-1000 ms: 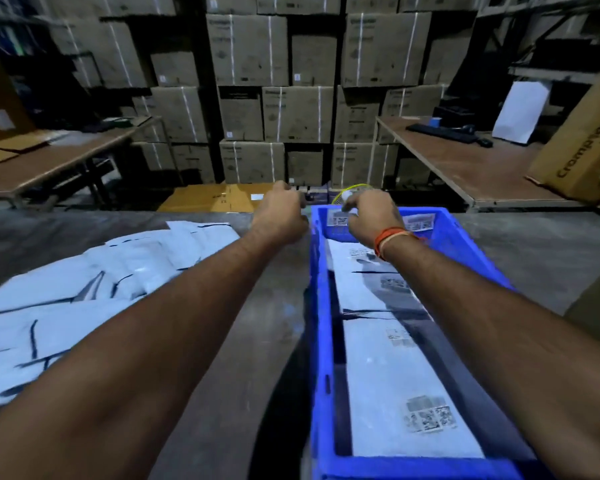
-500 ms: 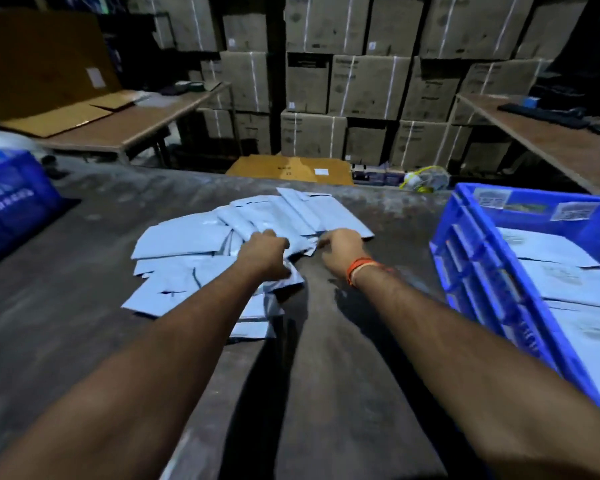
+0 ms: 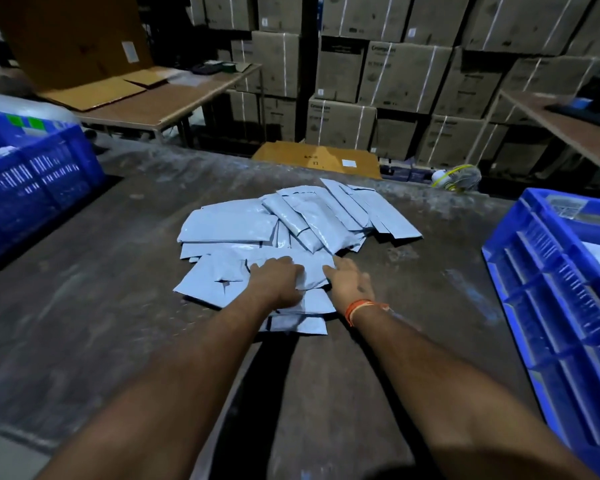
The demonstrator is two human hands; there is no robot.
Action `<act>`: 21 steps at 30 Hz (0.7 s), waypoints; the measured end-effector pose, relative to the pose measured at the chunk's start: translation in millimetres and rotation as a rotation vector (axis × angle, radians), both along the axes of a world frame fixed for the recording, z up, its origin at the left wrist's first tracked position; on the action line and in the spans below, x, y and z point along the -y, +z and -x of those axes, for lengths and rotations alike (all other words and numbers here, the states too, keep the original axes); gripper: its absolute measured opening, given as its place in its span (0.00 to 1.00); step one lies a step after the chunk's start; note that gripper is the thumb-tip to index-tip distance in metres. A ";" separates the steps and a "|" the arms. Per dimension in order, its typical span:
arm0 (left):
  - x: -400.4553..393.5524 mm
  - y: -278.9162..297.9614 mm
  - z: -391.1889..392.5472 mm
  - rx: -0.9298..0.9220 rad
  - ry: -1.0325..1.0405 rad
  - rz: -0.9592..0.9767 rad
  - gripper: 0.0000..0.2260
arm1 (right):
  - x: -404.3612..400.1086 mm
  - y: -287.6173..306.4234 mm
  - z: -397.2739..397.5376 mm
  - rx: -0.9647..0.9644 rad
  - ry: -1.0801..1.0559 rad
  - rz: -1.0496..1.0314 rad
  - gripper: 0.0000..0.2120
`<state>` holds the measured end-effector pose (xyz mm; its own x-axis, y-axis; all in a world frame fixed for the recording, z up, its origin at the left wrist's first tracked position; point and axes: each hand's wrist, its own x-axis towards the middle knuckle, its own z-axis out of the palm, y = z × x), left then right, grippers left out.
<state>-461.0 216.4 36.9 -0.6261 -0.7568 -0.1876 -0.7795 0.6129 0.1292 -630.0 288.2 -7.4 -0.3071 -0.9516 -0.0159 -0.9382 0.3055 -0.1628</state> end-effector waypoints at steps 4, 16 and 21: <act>-7.9 -3.5 -1.8 -0.074 -0.004 0.100 0.16 | -8.0 4.1 6.6 -0.047 0.012 0.089 0.15; -63.9 37.0 4.3 -0.823 0.193 -0.075 0.06 | -127.4 80.2 73.9 0.667 -0.141 0.639 0.05; -124.7 10.7 11.4 -0.828 0.260 -0.218 0.06 | -193.2 58.9 85.4 0.804 -0.316 0.609 0.08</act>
